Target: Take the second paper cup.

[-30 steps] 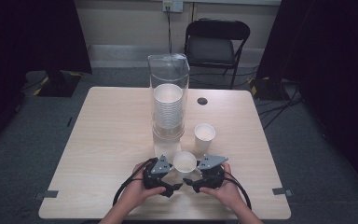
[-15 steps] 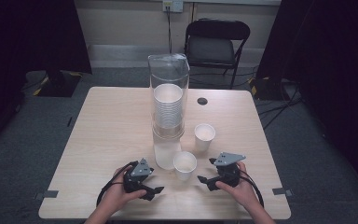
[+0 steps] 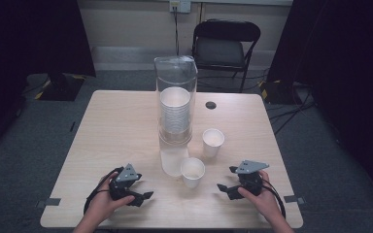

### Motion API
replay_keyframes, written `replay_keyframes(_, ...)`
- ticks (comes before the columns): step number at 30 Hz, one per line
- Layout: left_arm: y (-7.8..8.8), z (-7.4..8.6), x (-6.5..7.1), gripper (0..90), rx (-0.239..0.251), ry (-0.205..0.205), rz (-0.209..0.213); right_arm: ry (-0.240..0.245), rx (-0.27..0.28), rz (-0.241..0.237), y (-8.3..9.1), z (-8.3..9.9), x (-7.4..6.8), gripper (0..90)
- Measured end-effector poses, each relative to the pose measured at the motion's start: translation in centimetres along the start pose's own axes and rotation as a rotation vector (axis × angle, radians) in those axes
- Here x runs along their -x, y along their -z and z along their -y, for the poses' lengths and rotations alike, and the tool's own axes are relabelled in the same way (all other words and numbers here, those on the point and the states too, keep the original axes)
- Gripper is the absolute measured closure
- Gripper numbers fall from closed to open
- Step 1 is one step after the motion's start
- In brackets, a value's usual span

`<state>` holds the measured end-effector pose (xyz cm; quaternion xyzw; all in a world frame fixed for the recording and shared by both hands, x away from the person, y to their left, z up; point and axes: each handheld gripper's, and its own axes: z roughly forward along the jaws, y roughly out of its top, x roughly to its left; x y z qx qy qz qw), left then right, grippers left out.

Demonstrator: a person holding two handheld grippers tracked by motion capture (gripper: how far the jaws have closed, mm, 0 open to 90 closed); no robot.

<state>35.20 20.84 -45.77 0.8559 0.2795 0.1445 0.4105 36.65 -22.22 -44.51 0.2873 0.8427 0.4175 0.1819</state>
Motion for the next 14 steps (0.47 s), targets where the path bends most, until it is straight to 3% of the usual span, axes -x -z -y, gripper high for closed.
replay_keyframes(4, -0.1, 1.1, -0.5, 19.2, -0.014, 0.035, -0.007, -0.007, -0.053, 0.040, 0.7, 1.3, 1.0, 14.9)
replay_keyframes(5, -0.2, 1.2, -0.5, 18.9, -0.007, 0.018, -0.013, -0.010, -0.055, 0.046, 0.8, 1.4, 1.2, 15.0)
replay_keyframes(8, -0.3, 1.3, -0.5, 18.4, 0.001, 0.021, -0.016, -0.009, -0.063, 0.054, 1.0, 1.7, 1.5, 14.9)
replay_keyframes(10, -0.3, 1.4, -0.5, 18.2, 0.002, -0.020, -0.030, -0.002, -0.080, 0.070, 1.3, 2.0, 1.8, 15.0)
replay_keyframes(14, -0.5, 1.5, -0.5, 16.4, 0.006, -0.037, -0.031, -0.012, -0.065, 0.087, 1.9, 2.2, 2.3, 15.1)
